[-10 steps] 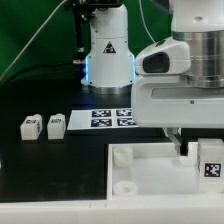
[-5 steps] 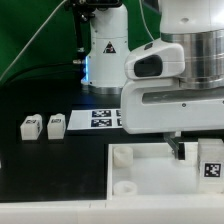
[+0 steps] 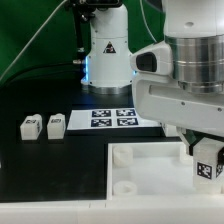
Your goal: Assemble one leg
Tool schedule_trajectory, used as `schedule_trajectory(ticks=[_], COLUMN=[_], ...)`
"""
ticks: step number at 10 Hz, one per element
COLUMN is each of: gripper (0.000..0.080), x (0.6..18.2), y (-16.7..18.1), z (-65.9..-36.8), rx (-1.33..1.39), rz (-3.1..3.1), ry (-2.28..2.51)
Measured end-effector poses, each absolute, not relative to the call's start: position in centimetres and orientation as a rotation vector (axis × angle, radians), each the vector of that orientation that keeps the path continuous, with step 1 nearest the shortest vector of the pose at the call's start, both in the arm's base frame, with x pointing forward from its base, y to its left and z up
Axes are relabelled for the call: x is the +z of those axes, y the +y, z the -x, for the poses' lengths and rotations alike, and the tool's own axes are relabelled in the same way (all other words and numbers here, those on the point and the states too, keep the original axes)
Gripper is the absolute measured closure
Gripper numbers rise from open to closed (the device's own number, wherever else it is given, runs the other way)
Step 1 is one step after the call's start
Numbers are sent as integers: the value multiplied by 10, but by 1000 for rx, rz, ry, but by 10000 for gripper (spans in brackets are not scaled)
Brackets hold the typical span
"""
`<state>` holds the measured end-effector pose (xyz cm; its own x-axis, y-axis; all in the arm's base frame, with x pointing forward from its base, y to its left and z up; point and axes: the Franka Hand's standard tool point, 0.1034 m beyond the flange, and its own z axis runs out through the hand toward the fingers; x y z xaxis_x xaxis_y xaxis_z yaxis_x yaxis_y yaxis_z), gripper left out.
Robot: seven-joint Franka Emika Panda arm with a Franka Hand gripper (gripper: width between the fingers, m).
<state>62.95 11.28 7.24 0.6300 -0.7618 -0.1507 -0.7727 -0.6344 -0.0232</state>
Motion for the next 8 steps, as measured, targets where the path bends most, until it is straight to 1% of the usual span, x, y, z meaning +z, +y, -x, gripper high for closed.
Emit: schedule_trajectory(ticks=[3,4,8], gripper=[509,509,509], x=[72,73,74], y=[117,117,114], z=[-632,-633,-634], rx=[292,294,264], rz=[2166,1972,1695], ry=[2150,2331,2580])
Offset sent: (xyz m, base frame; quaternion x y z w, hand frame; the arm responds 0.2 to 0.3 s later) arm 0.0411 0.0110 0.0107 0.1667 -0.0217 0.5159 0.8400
